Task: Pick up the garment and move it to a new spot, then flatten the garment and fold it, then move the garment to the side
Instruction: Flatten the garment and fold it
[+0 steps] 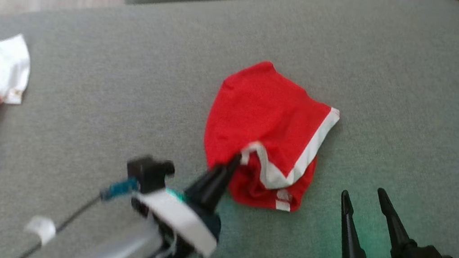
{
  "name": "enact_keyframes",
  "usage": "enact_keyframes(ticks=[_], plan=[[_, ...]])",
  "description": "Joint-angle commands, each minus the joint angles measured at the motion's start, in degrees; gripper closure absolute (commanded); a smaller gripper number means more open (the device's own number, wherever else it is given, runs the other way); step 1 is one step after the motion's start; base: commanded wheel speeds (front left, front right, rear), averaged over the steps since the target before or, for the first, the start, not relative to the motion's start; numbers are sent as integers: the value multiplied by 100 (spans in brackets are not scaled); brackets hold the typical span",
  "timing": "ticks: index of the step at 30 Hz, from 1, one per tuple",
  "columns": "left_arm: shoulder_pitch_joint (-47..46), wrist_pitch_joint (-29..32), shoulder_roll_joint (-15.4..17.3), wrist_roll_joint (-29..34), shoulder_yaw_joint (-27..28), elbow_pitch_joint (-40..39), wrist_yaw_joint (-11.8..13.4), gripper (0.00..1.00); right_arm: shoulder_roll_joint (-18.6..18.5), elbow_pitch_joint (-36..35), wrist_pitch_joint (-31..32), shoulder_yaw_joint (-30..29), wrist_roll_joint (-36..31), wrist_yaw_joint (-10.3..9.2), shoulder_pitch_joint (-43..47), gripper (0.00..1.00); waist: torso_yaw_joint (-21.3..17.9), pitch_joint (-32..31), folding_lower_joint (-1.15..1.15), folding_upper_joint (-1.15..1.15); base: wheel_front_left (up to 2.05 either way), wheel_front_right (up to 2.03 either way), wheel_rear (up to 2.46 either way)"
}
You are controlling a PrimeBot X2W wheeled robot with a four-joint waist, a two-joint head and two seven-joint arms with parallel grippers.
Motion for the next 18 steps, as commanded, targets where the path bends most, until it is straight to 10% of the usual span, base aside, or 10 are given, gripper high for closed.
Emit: enact_keyframes(ticks=[1, 6, 8, 9, 10, 18], plan=[[-421, -42, -4, -65, 135, -78, 8, 100, -37, -177, -21, 132, -5, 39, -246, 0, -60, 121, 0, 0, 0, 0, 0], [-837, -97, -70, -488, -185, 389, 8, 99, -37, -177, -21, 106, -21, 39, -293, 0, -80, 249, 0, 0, 0, 0, 0], [-880, -116, -59, -460, -317, 463, 8, 51, -37, -177, -21, 63, -19, 39, -280, 0, -41, 249, 0, 0, 0, 0, 0], [-880, -122, -59, -435, -384, 492, 8, 11, -37, -170, -21, 52, -17, 39, -269, 0, -15, 238, 0, 0, 0, 0, 0], [-866, -125, -71, -416, -405, 496, 8, 0, -37, -163, -21, 50, -13, 39, -262, 0, 12, 224, 0, 0, 0, 0, 0], [-516, -129, -224, -238, -288, 368, 8, 0, -37, -118, -21, 144, 40, 39, -272, 0, 94, 72, 0, 0, 0, 0, 0]])
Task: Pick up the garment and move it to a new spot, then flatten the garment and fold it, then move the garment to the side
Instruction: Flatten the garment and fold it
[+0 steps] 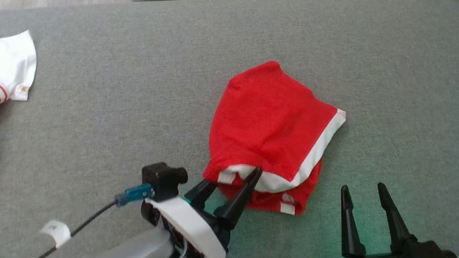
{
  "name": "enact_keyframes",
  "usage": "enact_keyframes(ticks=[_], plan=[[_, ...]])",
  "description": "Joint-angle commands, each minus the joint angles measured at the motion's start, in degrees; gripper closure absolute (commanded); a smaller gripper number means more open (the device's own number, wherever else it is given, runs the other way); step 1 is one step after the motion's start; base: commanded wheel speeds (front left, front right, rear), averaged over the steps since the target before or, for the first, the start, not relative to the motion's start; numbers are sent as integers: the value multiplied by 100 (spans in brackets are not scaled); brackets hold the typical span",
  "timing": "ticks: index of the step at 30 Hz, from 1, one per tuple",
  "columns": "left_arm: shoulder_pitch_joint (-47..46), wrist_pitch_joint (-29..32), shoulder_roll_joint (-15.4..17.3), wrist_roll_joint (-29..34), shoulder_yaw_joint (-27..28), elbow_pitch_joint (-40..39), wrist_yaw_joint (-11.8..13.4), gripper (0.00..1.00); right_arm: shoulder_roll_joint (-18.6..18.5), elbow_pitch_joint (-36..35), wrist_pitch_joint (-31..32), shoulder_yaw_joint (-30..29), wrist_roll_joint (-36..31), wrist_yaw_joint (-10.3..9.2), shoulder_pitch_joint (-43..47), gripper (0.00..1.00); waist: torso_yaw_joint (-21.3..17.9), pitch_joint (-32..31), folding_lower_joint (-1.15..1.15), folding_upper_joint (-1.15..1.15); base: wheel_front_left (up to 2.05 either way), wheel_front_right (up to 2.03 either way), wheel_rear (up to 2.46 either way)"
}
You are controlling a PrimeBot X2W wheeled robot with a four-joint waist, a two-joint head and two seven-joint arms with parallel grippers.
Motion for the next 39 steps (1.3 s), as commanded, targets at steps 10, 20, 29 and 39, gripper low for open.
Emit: enact_keyframes(ticks=[10, 20, 29, 39], plan=[[119, -61, -31, 276, 433, -536, 8, 18, -37, -159, -21, 62, -5, 39, -75, 0, 2, -42, 0, 0, 0, 0, 0], [574, -61, 225, 409, 198, -1113, 8, 77, -37, -156, -21, 30, -2, 39, 25, 0, 195, -144, 0, 0, 0, 0, 0], [624, -61, 599, 337, -151, -1224, 8, 100, -37, -137, -21, 58, -85, 39, 60, 0, 404, -219, 0, 0, 0, 0, 0], [388, -61, 1599, 695, 128, -1259, 8, 100, -106, 665, -21, -278, -66, 39, -444, 0, 1027, 32, 0, 0, 0, 0, 0]])
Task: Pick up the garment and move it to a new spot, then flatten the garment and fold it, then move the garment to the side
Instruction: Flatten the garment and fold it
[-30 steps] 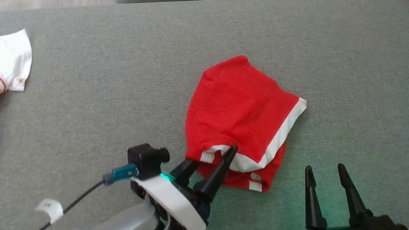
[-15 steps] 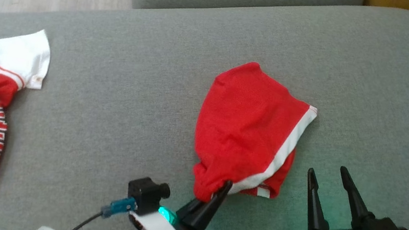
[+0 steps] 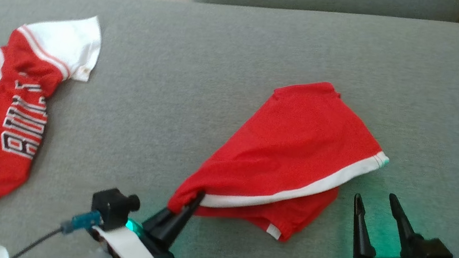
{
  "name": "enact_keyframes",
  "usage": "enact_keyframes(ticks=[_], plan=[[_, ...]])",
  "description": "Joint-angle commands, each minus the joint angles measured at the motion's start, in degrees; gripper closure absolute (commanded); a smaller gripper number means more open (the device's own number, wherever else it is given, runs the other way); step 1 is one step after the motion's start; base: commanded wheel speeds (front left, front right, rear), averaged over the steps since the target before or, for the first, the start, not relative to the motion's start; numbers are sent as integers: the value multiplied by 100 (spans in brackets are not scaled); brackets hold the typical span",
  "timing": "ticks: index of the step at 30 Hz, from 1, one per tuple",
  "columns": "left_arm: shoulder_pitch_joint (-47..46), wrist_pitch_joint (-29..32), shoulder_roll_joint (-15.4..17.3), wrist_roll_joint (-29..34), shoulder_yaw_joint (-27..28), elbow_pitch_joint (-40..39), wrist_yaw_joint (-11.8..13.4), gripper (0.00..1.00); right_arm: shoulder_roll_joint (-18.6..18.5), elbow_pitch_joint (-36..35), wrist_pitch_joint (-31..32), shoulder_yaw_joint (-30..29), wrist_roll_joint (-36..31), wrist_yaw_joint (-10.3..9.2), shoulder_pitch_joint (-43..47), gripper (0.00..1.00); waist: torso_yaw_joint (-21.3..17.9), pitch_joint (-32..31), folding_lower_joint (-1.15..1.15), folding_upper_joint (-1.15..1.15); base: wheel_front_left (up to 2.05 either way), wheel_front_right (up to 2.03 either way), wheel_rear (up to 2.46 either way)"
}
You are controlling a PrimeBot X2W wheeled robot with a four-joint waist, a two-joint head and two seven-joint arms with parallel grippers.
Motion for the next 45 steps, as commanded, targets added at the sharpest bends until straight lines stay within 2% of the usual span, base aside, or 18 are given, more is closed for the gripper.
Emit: enact_keyframes(ticks=[1, 8, 15, 16, 18, 19, 27, 32, 35, 41, 44, 45], plan=[[-355, -53, 162, 116, 267, -117, 9, 100, -110, -11, -21, 133, 85, 39, -306, 0, 138, 136, 0, 0, 0, 0, 0], [-684, -53, 217, 288, 468, -31, 37, 100, -197, 445, -21, 69, 472, 39, -1040, 0, 425, 471, 0, 0, 0, 0, 0], [-807, -54, 142, 386, 537, 45, 28, 100, -260, 734, -21, 282, 688, 39, -1302, 1, 555, 563, 0, 0, 0, 0, 0], [-811, -54, 133, 397, 549, 53, 26, 100, -254, 732, -21, 302, 732, 39, -1294, 18, 560, 554, 0, 0, 0, 0, 0], [-811, -55, 125, 426, 568, 69, 24, 100, -256, 632, -21, 340, 780, 39, -1250, 85, 556, 519, 0, 0, 0, 0, 0], [-810, -55, 128, 454, 587, 69, 23, 100, -263, 539, -21, 328, 758, 39, -1214, 100, 541, 494, 0, 0, 0, 0, 0], [-1089, -48, 360, 792, 717, -147, 15, 100, -202, -488, -21, 145, 823, 39, -1053, 100, 292, 413, 0, 0, 0, 0, 0], [-1953, 60, 618, 1061, 802, -336, 11, 100, -362, -773, -21, 80, 997, 39, -1541, 100, 90, 630, 0, 0, 0, 0, 0], [-2896, 111, 725, 1243, 823, -350, 10, 100, -566, -709, -21, 66, 1195, 39, -2223, 100, -83, 878, 0, 0, 0, 0, 0], [-4668, 69, 455, 1103, 566, 125, 9, 100, -934, -198, -21, -152, 1231, 39, -3780, 100, -309, 1331, 0, 0, 0, 0, 0], [-4962, 16, 276, 873, 307, 375, 9, 100, -986, 57, -21, -223, 1107, 39, -3961, 100, -362, 1395, 0, 0, 0, 0, 0], [-4813, -11, 174, 686, 48, 468, 9, 100, -955, 300, -21, -212, 1064, 39, -3796, 100, -388, 1394, 0, 0, 0, 0, 0]])
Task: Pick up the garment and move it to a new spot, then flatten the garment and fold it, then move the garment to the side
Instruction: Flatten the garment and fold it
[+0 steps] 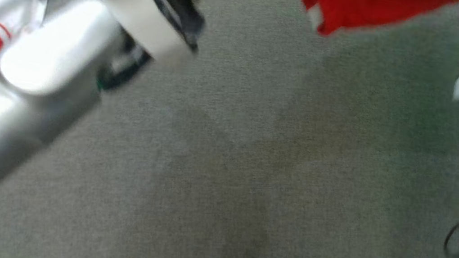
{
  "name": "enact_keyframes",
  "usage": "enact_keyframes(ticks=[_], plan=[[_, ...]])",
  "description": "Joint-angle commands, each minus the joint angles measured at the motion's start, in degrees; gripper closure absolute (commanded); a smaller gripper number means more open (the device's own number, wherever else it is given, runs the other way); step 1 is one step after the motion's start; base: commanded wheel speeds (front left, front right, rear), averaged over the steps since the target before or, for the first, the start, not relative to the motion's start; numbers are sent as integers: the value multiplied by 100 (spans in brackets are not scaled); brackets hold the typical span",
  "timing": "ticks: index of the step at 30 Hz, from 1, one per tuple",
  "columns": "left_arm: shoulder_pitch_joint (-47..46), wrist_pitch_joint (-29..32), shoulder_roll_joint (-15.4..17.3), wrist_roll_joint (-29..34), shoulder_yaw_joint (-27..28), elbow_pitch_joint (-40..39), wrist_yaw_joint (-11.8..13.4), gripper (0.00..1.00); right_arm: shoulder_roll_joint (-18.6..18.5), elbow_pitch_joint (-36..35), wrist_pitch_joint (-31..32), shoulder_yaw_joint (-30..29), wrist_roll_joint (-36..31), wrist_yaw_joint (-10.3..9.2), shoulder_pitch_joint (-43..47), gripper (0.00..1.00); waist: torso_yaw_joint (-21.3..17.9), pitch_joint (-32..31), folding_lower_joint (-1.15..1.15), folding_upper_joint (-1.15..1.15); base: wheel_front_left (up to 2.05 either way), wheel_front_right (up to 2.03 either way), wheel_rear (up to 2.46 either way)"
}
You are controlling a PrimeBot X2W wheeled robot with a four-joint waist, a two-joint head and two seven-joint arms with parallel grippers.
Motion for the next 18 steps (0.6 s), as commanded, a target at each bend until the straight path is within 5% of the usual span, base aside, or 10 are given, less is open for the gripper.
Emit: enact_keyframes(ticks=[1, 2, 3, 4, 9, 18], plan=[[163, -42, 118, -103, 4, -63, 10, 100, 7, 32, -20, 96, -18, 39, 353, 100, -41, 12, -2, 0, 0, 0, 0], [348, -52, 93, -164, -152, -53, 10, 100, 35, 151, -20, 84, -17, 39, 509, 100, -48, 4, -2, 0, 0, 0, 0], [571, -60, 63, -245, -289, -55, 9, 100, 76, 271, -20, 33, -17, 39, 684, 89, -50, -9, -2, 0, 0, 0, 0], [809, -65, 39, -322, -414, -58, 9, 100, 118, 379, -20, 3, -37, 39, 875, 0, -45, -20, -2, 0, 0, 0, 0], [1975, -73, -120, -460, -505, -165, 9, 100, 358, 183, -20, -246, -91, 39, 1914, 0, 78, -75, -2, 0, 0, 0, 0], [3146, -74, -197, -139, 395, -415, 9, 100, 614, -641, -20, -80, -103, 39, 3545, 0, 206, -356, -2, 0, 0, 0, 0]])
